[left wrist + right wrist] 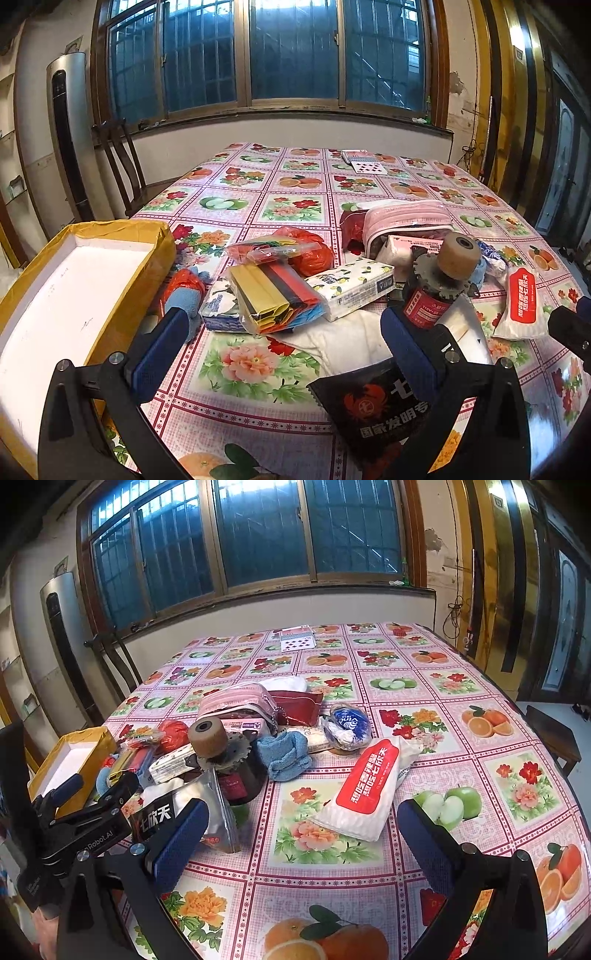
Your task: Organize soft objects
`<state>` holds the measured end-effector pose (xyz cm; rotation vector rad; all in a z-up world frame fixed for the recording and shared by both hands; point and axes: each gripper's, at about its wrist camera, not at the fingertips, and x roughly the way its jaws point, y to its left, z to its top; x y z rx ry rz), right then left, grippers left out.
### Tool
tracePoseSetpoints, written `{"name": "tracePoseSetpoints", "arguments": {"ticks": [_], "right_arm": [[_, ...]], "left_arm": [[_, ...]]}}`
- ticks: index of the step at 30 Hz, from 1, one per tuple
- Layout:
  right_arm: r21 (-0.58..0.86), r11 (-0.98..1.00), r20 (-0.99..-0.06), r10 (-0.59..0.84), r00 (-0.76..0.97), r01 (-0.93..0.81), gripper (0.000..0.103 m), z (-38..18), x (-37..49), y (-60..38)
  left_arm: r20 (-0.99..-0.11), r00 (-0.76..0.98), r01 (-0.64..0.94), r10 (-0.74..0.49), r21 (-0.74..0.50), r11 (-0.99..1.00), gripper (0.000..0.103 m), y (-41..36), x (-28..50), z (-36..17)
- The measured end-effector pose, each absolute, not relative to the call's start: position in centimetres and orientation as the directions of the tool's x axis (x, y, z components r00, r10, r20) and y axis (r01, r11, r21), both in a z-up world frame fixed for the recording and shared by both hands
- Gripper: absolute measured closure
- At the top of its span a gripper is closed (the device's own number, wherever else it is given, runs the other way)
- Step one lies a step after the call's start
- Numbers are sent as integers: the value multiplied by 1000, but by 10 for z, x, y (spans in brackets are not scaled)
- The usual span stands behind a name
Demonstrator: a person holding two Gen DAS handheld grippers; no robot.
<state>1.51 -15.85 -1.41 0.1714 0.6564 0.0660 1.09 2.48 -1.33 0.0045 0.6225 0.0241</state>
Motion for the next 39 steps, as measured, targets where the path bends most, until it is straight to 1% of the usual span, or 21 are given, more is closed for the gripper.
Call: {"name": "tracePoseSetpoints", "arguments": {"ticks": [7,10,12,14,16,19,22,24,27,29,35,37,39], "right_arm": [[187,982,-602,122,789,-9,0,-15,15,-159],[212,977,-607,156,780,-32,0,-17,17,-161],[230,971,-619,199,760,-67,0,-20,21,-162],[256,960,-643,255,722,-112,0,-25,27,-162],[331,931,-674,346,653,-152,0,-35,38,-164],[455,876,-692,461,555,-161,0,-50,52,-167],[616,770,-644,613,457,-165,0,-65,59,-163],[659,731,-631,665,399,-175,0,-72,58,-153],[700,698,-610,694,383,-151,0,-77,55,-143],[732,670,-585,710,392,-121,0,-79,58,-140],[783,615,-549,755,358,-96,0,-86,66,-123],[786,610,-537,752,382,-98,0,-85,74,-117],[800,592,-511,758,405,-97,0,-82,81,-114]], "left_arm": [[-577,817,-21,21,6,1000,0,26,10,-13],[-580,815,-12,10,1,1000,0,28,9,-12],[-587,810,-1,-7,-13,1000,0,32,9,-8],[-612,789,28,-52,-48,998,0,38,12,-3],[-652,752,52,-93,-82,995,0,44,17,-1],[-697,706,68,-125,-109,992,0,49,19,-1],[-726,664,82,-178,-166,983,0,56,21,-3],[-750,634,36,-189,-216,976,0,71,26,-1],[-775,601,-42,-193,-272,961,0,95,38,1],[-784,595,-81,-179,-280,956,0,106,43,1],[-810,544,-67,-219,-302,951,0,103,56,-4],[-826,519,-68,-218,-295,953,0,97,65,-9],[-830,496,-66,-255,-328,942,0,91,71,-13]]}}
